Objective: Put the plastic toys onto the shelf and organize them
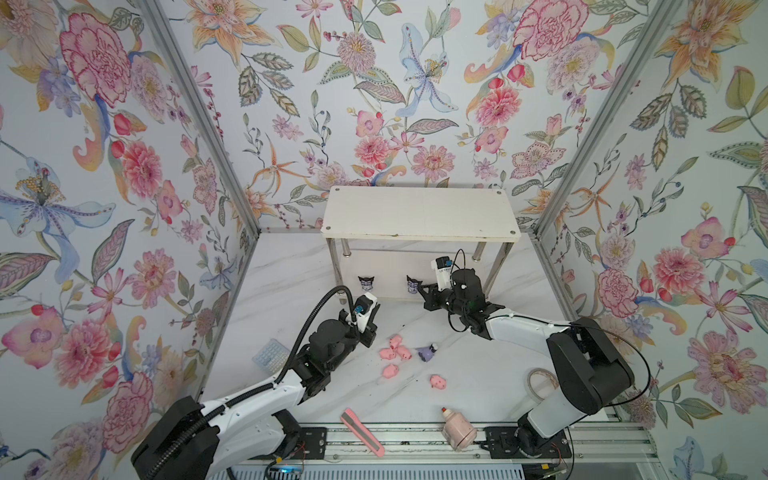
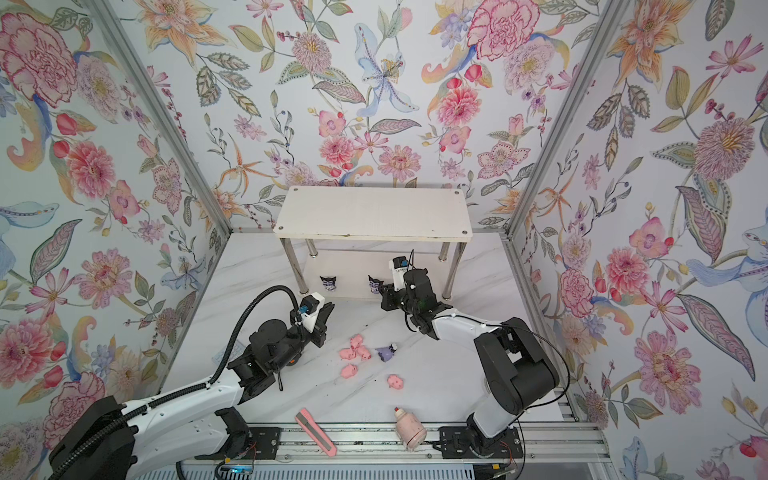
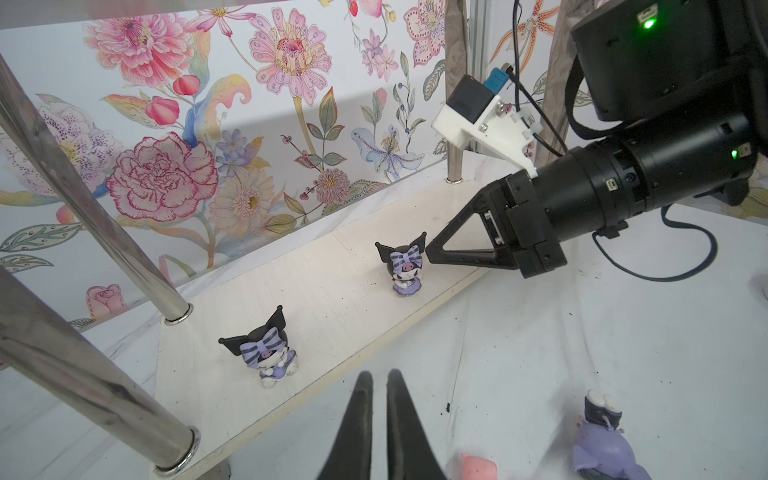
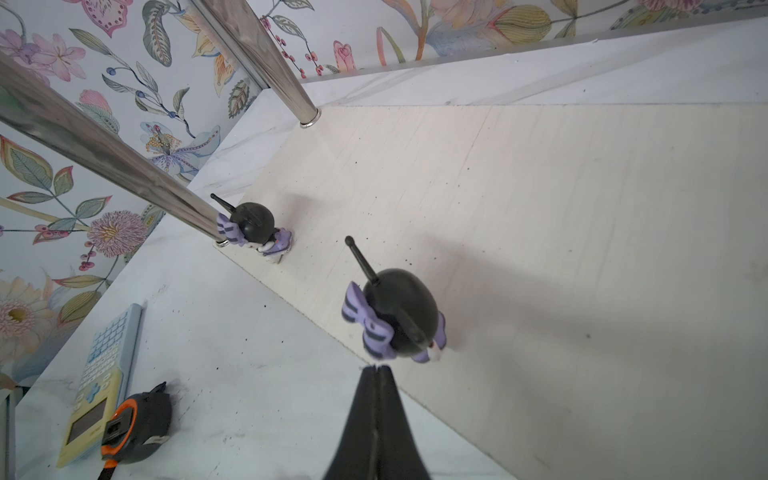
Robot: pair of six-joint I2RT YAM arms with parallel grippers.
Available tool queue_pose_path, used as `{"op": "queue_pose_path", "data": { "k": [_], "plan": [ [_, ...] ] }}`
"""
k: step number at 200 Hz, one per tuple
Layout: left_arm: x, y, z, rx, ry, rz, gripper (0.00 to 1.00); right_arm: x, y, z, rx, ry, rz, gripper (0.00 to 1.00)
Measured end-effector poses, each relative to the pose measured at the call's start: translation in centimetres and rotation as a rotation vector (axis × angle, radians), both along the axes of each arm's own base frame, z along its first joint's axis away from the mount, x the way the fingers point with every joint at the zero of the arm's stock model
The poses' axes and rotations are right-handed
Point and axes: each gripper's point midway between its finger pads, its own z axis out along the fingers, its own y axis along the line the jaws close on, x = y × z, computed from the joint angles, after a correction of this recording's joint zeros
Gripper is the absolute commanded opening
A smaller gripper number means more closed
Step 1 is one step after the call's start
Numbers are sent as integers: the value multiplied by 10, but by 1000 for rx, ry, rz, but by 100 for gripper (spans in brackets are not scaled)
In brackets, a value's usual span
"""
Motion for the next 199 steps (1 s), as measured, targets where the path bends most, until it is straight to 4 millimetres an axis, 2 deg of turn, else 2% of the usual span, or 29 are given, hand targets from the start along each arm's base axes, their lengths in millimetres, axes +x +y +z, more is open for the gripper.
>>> {"op": "queue_pose_path", "data": {
  "k": [199],
  "plan": [
    [4, 4, -5, 4, 15, 15, 12, 15, -12, -7, -33, 8, -31, 0]
  ]
}}
